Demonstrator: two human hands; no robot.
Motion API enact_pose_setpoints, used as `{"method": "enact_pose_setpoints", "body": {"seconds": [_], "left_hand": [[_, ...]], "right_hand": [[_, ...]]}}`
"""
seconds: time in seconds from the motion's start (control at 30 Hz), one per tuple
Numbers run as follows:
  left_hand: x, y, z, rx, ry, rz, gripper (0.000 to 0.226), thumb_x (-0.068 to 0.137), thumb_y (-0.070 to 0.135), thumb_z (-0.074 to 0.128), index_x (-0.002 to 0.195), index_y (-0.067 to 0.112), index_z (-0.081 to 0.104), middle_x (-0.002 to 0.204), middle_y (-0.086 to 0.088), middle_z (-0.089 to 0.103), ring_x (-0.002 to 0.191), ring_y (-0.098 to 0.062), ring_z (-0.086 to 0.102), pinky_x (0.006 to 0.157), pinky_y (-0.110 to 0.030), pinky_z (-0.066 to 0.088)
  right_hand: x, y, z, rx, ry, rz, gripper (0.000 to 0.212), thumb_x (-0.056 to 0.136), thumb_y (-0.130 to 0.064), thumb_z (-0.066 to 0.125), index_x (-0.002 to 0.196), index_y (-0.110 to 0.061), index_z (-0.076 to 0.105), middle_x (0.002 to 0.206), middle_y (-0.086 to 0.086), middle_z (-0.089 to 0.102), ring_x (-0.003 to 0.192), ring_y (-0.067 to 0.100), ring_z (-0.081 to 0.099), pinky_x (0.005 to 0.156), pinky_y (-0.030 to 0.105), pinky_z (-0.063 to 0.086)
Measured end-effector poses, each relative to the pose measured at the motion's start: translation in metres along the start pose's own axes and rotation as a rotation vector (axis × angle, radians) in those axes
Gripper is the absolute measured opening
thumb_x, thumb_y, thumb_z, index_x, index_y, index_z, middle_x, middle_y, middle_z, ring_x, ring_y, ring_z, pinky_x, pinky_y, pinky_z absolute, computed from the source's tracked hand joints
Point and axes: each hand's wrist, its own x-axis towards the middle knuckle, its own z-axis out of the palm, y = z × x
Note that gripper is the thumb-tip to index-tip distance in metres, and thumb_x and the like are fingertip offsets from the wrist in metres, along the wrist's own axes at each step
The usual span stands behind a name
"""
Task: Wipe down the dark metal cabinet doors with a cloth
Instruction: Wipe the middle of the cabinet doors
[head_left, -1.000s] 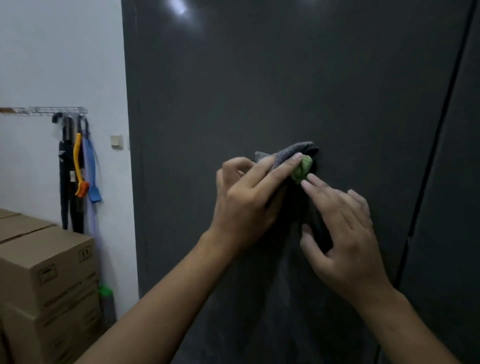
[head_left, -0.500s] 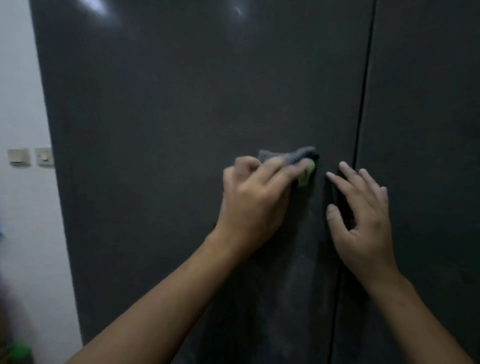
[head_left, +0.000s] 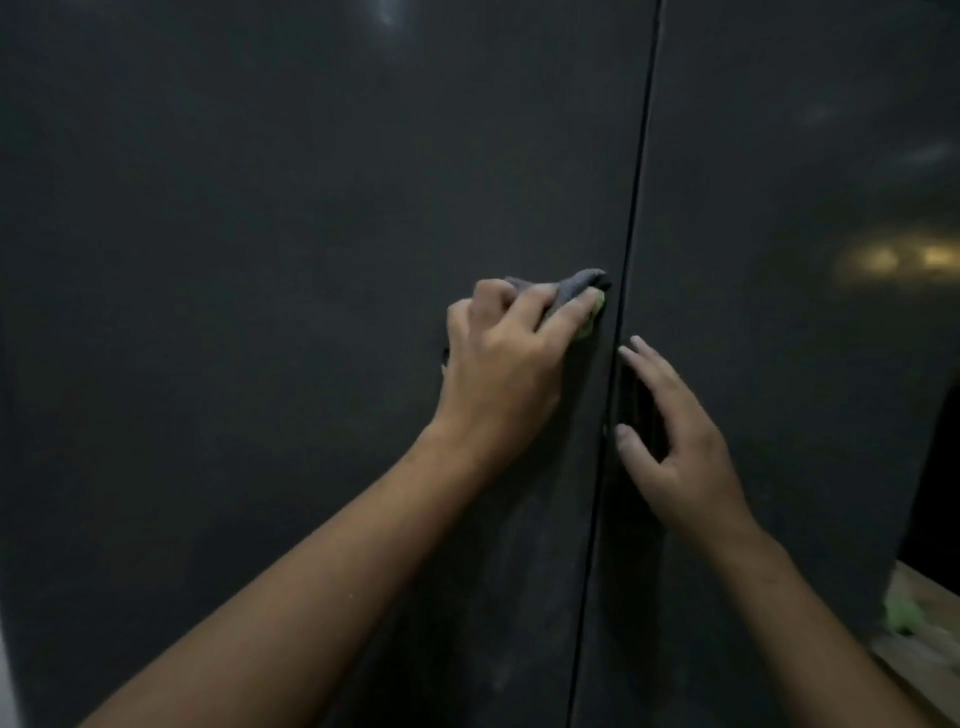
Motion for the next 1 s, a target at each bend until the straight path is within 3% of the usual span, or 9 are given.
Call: {"method": "enact_pose_setpoints", "body": {"seconds": [0.1, 0.23, 0.37, 0.47, 0.53, 0.63, 0.7, 0.83, 1.0], "left_hand": [[-0.014, 0.015, 0.008, 0.025, -0.171, 0.125, 0.050, 0.088, 0.037, 0.060, 0.137, 0.031, 0.056, 0.125, 0.004, 0.061, 0.106, -0.022, 0.038, 0.079, -0.040, 0.029], [-0.055, 0.028, 0.012, -0.061, -0.366, 0.185, 0.056, 0.078, 0.029, 0.069, 0.133, 0.036, 0.057, 0.121, 0.005, 0.060, 0.111, -0.019, 0.035, 0.078, -0.039, 0.021], [-0.074, 0.024, 0.008, -0.135, -0.389, 0.157, 0.044, 0.079, 0.026, 0.066, 0.120, 0.040, 0.064, 0.111, 0.010, 0.063, 0.104, -0.015, 0.036, 0.071, -0.035, 0.013], [-0.057, 0.021, 0.004, -0.205, -0.241, 0.009, 0.034, 0.088, 0.025, 0.057, 0.119, 0.033, 0.065, 0.101, 0.013, 0.066, 0.090, -0.011, 0.041, 0.074, -0.032, 0.020], [-0.044, 0.024, 0.002, -0.343, -0.176, -0.110, 0.042, 0.089, 0.015, 0.062, 0.130, 0.024, 0.061, 0.100, 0.013, 0.068, 0.085, -0.005, 0.041, 0.081, -0.028, 0.034], [-0.038, 0.027, -0.009, -0.479, -0.236, -0.154, 0.057, 0.089, 0.012, 0.065, 0.143, 0.021, 0.049, 0.099, 0.015, 0.064, 0.081, 0.005, 0.037, 0.085, -0.010, 0.036], [-0.046, 0.023, -0.021, -0.533, -0.314, -0.130, 0.060, 0.091, 0.018, 0.065, 0.146, 0.025, 0.043, 0.100, 0.015, 0.062, 0.082, 0.005, 0.043, 0.079, -0.003, 0.034], [-0.069, 0.000, -0.047, -0.636, -0.327, -0.099, 0.049, 0.089, 0.014, 0.059, 0.137, 0.024, 0.052, 0.116, 0.009, 0.067, 0.097, -0.001, 0.060, 0.089, -0.012, 0.045], [-0.082, -0.044, -0.073, -0.365, 0.041, -0.184, 0.028, 0.081, 0.012, 0.053, 0.103, 0.015, 0.071, 0.094, 0.008, 0.074, 0.085, -0.006, 0.066, 0.112, -0.031, 0.035]], "right_hand": [[-0.008, 0.003, 0.008, -0.019, 0.077, 0.015, 0.065, 0.078, -0.023, 0.059, 0.141, -0.032, 0.043, 0.152, -0.020, 0.036, 0.143, 0.004, 0.031, 0.118, 0.020, 0.024], [-0.025, 0.011, 0.007, 0.004, 0.128, 0.120, 0.036, 0.070, -0.028, 0.052, 0.105, -0.029, 0.060, 0.148, -0.017, 0.045, 0.142, 0.011, 0.033, 0.113, 0.030, 0.029], [-0.041, 0.004, 0.017, -0.130, 0.149, 0.121, 0.042, 0.073, -0.033, 0.052, 0.113, -0.032, 0.066, 0.135, -0.018, 0.045, 0.128, 0.012, 0.037, 0.105, 0.026, 0.035], [-0.042, -0.009, 0.029, -0.089, 0.102, 0.043, 0.068, 0.076, -0.036, 0.056, 0.143, -0.028, 0.047, 0.139, -0.010, 0.040, 0.129, 0.011, 0.038, 0.109, 0.013, 0.029], [-0.039, -0.018, 0.038, -0.055, 0.012, 0.023, 0.089, 0.076, -0.041, 0.061, 0.156, -0.022, 0.026, 0.157, -0.006, 0.023, 0.144, 0.007, 0.022, 0.114, 0.009, 0.018], [-0.033, -0.031, 0.053, -0.035, -0.041, 0.053, 0.110, 0.076, -0.059, 0.063, 0.158, -0.025, -0.002, 0.166, -0.008, -0.005, 0.152, 0.008, -0.003, 0.115, 0.005, 0.004], [-0.031, -0.034, 0.063, -0.015, 0.015, 0.028, 0.104, 0.085, -0.073, 0.050, 0.158, -0.017, 0.000, 0.167, 0.000, -0.005, 0.153, 0.011, -0.004, 0.118, 0.011, 0.005], [-0.023, -0.035, 0.086, 0.023, 0.213, 0.025, 0.085, 0.092, -0.045, 0.052, 0.155, 0.000, 0.018, 0.166, 0.011, 0.009, 0.154, 0.018, 0.008, 0.121, 0.019, 0.015], [0.017, -0.067, 0.098, 0.024, 0.305, -0.136, 0.077, 0.078, -0.017, 0.064, 0.148, 0.000, 0.038, 0.159, 0.013, 0.032, 0.149, 0.023, 0.028, 0.120, 0.029, 0.026]]}}
